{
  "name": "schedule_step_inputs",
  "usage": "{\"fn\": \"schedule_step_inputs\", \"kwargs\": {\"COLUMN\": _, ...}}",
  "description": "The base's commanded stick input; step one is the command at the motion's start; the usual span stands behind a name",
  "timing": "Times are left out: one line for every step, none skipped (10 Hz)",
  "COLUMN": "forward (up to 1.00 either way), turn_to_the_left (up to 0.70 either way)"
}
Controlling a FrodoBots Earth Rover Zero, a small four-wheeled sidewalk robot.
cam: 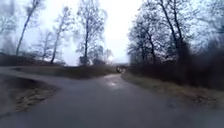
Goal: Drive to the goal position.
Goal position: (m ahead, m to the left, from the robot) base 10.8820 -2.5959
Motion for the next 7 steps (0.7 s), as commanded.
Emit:
{"fn": "schedule_step_inputs", "kwargs": {"forward": 0.70, "turn_to_the_left": 0.13}}
{"fn": "schedule_step_inputs", "kwargs": {"forward": 0.70, "turn_to_the_left": 0.12}}
{"fn": "schedule_step_inputs", "kwargs": {"forward": 0.70, "turn_to_the_left": 0.01}}
{"fn": "schedule_step_inputs", "kwargs": {"forward": 0.70, "turn_to_the_left": 0.00}}
{"fn": "schedule_step_inputs", "kwargs": {"forward": 0.70, "turn_to_the_left": 0.00}}
{"fn": "schedule_step_inputs", "kwargs": {"forward": 0.70, "turn_to_the_left": 0.00}}
{"fn": "schedule_step_inputs", "kwargs": {"forward": 0.70, "turn_to_the_left": 0.00}}
